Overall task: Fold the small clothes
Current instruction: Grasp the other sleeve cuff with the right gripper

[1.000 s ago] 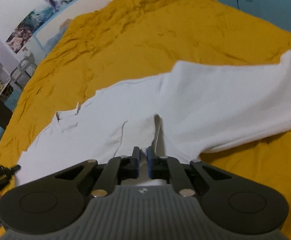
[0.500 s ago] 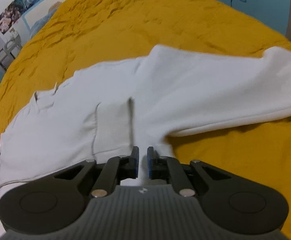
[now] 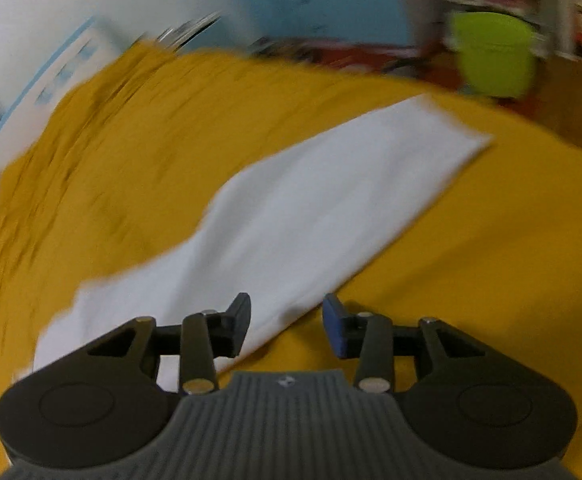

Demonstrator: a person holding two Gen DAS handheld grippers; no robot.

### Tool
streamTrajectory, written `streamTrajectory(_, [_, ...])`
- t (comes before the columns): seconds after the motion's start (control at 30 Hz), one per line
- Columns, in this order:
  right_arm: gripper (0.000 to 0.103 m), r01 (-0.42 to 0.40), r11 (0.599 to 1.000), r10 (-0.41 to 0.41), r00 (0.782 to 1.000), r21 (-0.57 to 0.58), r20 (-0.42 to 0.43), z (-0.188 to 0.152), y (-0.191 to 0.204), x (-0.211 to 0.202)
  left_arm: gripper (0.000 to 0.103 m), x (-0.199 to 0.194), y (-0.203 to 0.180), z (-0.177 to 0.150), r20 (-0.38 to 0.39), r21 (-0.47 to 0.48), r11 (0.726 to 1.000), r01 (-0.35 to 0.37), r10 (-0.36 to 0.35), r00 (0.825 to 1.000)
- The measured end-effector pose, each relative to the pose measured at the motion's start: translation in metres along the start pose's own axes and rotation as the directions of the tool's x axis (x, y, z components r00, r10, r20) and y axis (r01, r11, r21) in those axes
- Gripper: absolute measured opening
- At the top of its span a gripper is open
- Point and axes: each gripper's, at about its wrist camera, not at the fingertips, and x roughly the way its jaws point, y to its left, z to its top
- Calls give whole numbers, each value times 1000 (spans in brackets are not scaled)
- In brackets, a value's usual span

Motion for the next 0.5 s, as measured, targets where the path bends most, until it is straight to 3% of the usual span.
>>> streamTrajectory(0.1, [38, 12, 989, -20, 998, 148, 54, 30, -55, -2, 30, -3, -2, -2, 0, -21, 999, -36, 36, 999])
streamTrajectory(0.2, [37, 6, 972, -19, 998, 233, 54, 47, -88, 8, 31, -7, -3, -6, -3, -41, 998, -52, 52, 999])
streamTrajectory(0.4, [34, -21, 959, 1, 997, 282, 72, 71, -105, 33, 31, -8, -8, -12, -22, -38, 995, -97, 96, 995])
streamTrajectory(0.5, [10, 6, 964, -25, 997, 267, 67, 77, -104, 40, 31, -11, -9, -12, -18, -24, 993, -113, 113, 993])
